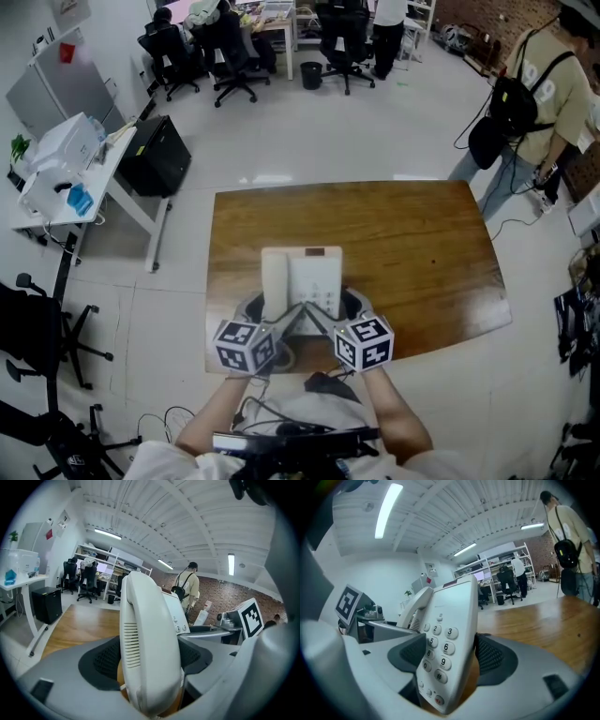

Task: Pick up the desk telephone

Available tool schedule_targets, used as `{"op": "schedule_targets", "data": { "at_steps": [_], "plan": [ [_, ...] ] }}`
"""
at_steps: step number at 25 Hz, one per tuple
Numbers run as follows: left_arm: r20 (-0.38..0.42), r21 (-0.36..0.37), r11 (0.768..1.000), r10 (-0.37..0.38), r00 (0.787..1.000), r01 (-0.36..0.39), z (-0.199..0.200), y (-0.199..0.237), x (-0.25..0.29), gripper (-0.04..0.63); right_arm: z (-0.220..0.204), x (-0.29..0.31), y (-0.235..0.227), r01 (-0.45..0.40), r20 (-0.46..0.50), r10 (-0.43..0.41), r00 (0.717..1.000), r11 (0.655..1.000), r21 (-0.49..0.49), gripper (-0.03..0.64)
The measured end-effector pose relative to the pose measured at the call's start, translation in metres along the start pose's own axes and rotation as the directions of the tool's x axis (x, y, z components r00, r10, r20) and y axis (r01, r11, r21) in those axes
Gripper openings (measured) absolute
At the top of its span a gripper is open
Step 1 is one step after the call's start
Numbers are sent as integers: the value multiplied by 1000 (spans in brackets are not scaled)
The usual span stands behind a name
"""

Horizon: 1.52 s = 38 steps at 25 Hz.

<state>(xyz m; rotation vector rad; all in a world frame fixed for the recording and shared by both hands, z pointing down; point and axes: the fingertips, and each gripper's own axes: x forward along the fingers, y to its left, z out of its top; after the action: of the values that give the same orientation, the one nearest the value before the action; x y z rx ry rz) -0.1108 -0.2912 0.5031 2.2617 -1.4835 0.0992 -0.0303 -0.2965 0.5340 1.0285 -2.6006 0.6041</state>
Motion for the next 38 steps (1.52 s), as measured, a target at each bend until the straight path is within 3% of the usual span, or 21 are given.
{"op": "schedule_targets", "data": {
  "at_steps": [10,19,32,38],
  "plan": [
    [147,81,997,-7,989,-5,46,-27,-45,344,45,-42,38,30,126,-18,992,995,-97,337],
    [225,100,995,-27,974,4,64,-52,-83,341,63,-76,68,63,195,-31,980,985,-161,336],
    [340,192,981,-59,938,-8,98,-83,-143,339,92,-126,117,100,312,-23,950,968,-232,336],
    [372,209,978,-64,926,-17,91,-93,-167,337,84,-142,136,101,349,-7,937,962,-253,336]
  ]
}}
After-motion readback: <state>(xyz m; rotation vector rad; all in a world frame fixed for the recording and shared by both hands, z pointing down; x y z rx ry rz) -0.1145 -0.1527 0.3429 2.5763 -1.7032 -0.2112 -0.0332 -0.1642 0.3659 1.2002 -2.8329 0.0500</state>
